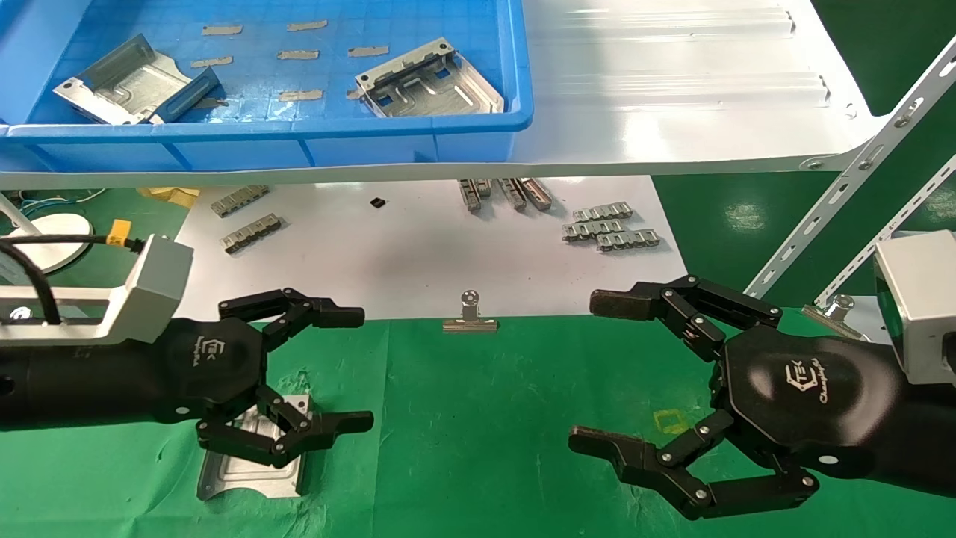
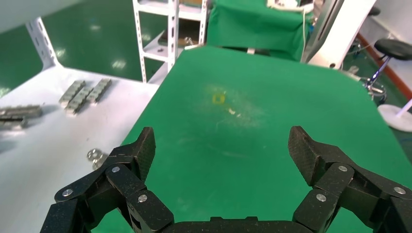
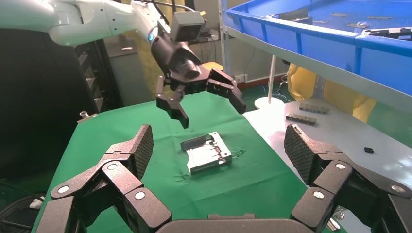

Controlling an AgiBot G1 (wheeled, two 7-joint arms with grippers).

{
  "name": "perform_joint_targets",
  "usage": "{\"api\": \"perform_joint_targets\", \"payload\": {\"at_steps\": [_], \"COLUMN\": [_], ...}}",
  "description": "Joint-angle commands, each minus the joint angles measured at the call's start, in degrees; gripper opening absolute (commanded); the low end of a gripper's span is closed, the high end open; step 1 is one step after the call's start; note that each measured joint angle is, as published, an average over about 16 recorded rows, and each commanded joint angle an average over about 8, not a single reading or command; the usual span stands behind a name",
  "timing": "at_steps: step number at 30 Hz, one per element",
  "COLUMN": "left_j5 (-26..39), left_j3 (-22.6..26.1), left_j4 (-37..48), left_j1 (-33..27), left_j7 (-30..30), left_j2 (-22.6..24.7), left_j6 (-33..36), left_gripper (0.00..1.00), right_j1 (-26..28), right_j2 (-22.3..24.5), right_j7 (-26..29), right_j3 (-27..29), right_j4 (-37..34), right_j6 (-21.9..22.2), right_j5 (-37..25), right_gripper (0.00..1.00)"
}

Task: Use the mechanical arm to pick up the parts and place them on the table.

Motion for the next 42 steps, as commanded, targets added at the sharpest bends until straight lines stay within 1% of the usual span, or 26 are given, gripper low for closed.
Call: {"api": "perform_joint_targets", "payload": {"at_steps": [1,25,29,35,42], "left_j5": [-0.37,-4.76,-5.34,-5.85,-5.82], "left_j3": [-1.66,-21.58,-24.17,-26.13,-25.63], "left_j4": [-1.76,-22.87,-25.61,-27.65,-27.12], "left_j1": [1.43,18.61,20.84,22.52,22.12], "left_j7": [-0.58,-7.52,-8.39,-8.93,-8.80], "left_j2": [-0.43,-5.54,-6.20,-6.69,-6.60], "left_j6": [-0.20,-2.55,-2.84,-3.05,-3.06], "left_gripper": [1.00,1.00,1.00,1.00,1.00], "right_j1": [0.00,0.00,0.00,-0.01,-0.01], "right_j2": [0.00,0.00,0.00,0.00,0.00], "right_j7": [0.00,0.00,0.00,0.00,0.00], "right_j3": [0.00,0.00,0.00,0.00,0.00], "right_j4": [0.00,0.00,0.00,-0.02,-0.02], "right_j6": [0.00,0.00,0.00,0.01,0.01], "right_j5": [0.00,0.00,0.00,0.01,0.01], "right_gripper": [1.00,1.00,1.00,1.00,1.00]}}
